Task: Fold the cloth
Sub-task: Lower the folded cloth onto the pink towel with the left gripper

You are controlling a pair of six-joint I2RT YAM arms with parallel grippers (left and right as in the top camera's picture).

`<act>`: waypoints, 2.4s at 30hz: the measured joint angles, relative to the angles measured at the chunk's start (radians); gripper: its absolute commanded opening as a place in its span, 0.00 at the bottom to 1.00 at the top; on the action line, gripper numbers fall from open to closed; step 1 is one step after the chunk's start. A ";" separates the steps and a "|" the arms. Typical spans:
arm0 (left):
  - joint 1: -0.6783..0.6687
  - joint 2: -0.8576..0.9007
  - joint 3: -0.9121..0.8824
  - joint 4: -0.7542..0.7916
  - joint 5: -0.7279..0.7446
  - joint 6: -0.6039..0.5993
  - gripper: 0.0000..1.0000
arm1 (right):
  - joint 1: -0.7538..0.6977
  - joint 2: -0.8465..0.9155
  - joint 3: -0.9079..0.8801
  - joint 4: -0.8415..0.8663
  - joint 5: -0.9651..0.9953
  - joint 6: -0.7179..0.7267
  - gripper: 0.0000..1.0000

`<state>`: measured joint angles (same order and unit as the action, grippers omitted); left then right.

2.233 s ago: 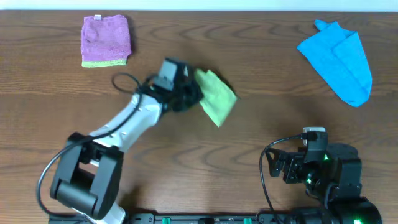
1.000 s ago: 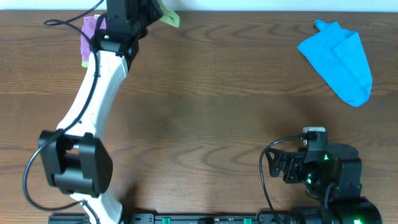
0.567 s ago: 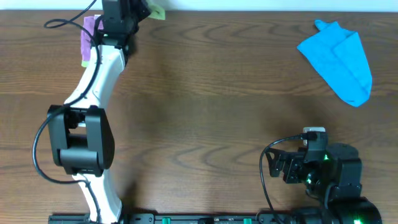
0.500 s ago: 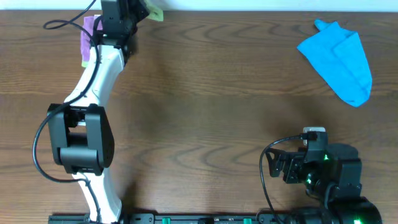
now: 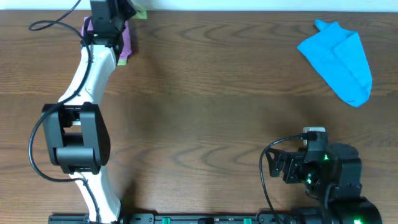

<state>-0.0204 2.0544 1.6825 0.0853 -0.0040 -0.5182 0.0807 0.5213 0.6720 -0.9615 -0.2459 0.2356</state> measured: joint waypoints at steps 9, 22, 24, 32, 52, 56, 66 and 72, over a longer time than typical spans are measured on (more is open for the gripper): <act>0.035 0.014 0.000 0.072 -0.031 0.022 0.06 | 0.000 0.000 0.000 0.000 0.000 0.000 0.99; 0.047 0.100 0.000 0.099 -0.058 0.026 0.06 | 0.000 0.000 0.000 0.000 0.000 0.000 0.99; 0.054 0.100 0.000 0.100 -0.061 0.026 0.06 | 0.000 0.000 0.000 0.000 0.000 0.000 0.99; 0.101 0.100 0.000 0.113 -0.073 0.026 0.06 | 0.000 0.000 0.000 0.000 0.000 0.000 0.99; 0.110 0.128 0.000 0.104 -0.054 0.021 0.06 | 0.000 0.000 0.000 0.000 0.000 0.000 0.99; 0.110 0.138 0.000 0.084 -0.051 0.021 0.06 | 0.000 0.000 0.000 0.000 0.000 0.000 0.99; 0.110 0.138 0.001 -0.069 -0.048 0.018 0.06 | 0.000 0.000 0.000 0.000 0.000 0.000 0.99; 0.110 0.138 0.001 -0.140 -0.043 0.020 0.06 | 0.000 0.000 0.000 0.000 0.000 0.000 0.99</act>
<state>0.0898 2.1925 1.6836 -0.0551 -0.0471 -0.4984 0.0807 0.5213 0.6720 -0.9615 -0.2459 0.2356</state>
